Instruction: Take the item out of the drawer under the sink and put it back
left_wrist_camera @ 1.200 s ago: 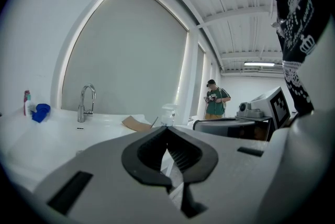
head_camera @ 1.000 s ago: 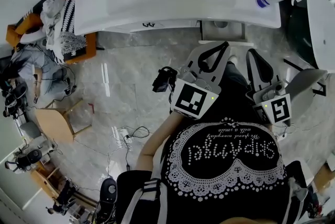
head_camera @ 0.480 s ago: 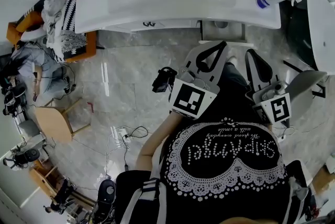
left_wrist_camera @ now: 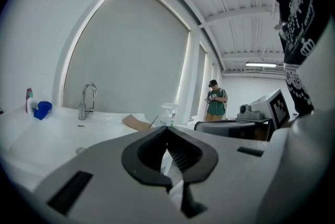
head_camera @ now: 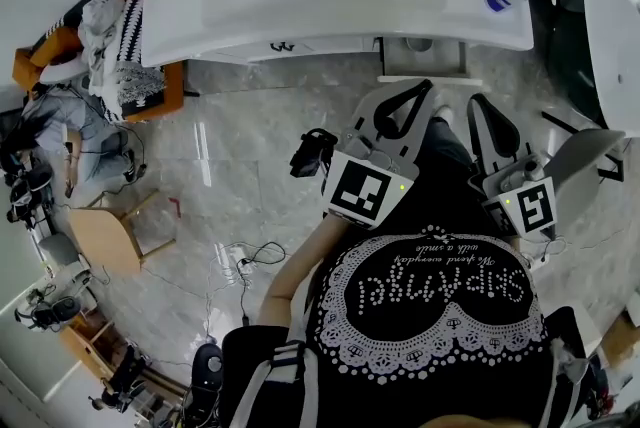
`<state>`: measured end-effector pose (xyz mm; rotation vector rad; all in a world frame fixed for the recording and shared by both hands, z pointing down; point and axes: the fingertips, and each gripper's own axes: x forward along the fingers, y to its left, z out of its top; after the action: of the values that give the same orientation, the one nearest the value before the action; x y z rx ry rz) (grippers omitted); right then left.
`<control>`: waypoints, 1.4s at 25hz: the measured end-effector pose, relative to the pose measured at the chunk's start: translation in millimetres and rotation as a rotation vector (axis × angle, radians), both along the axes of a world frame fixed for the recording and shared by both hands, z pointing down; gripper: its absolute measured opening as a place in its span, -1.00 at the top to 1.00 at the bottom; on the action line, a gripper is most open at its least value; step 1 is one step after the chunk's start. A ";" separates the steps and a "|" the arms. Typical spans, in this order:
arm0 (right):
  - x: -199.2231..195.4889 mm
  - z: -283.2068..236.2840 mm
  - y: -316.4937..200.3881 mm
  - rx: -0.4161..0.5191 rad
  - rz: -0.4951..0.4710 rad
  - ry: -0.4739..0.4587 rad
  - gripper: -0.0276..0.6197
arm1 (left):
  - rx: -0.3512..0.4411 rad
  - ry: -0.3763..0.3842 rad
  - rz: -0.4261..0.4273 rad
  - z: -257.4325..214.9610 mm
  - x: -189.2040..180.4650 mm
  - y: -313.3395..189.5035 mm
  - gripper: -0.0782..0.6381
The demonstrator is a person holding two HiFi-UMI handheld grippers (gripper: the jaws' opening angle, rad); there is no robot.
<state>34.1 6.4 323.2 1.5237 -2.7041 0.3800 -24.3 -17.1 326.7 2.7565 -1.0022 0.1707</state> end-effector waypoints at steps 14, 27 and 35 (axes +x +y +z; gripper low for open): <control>7.6 9.5 7.0 -0.016 0.023 -0.011 0.86 | -0.020 0.003 0.011 9.4 4.7 7.9 0.77; 8.7 13.0 13.1 -0.016 0.008 -0.020 0.86 | -0.043 0.024 0.014 12.9 7.3 11.3 0.77; 7.8 9.7 10.7 -0.013 0.020 -0.022 0.86 | -0.040 0.026 0.020 10.9 7.8 11.0 0.77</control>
<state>41.9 17.1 333.0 1.5536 -2.6995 0.4163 -16.5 -6.1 337.6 2.7264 -0.9545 0.1553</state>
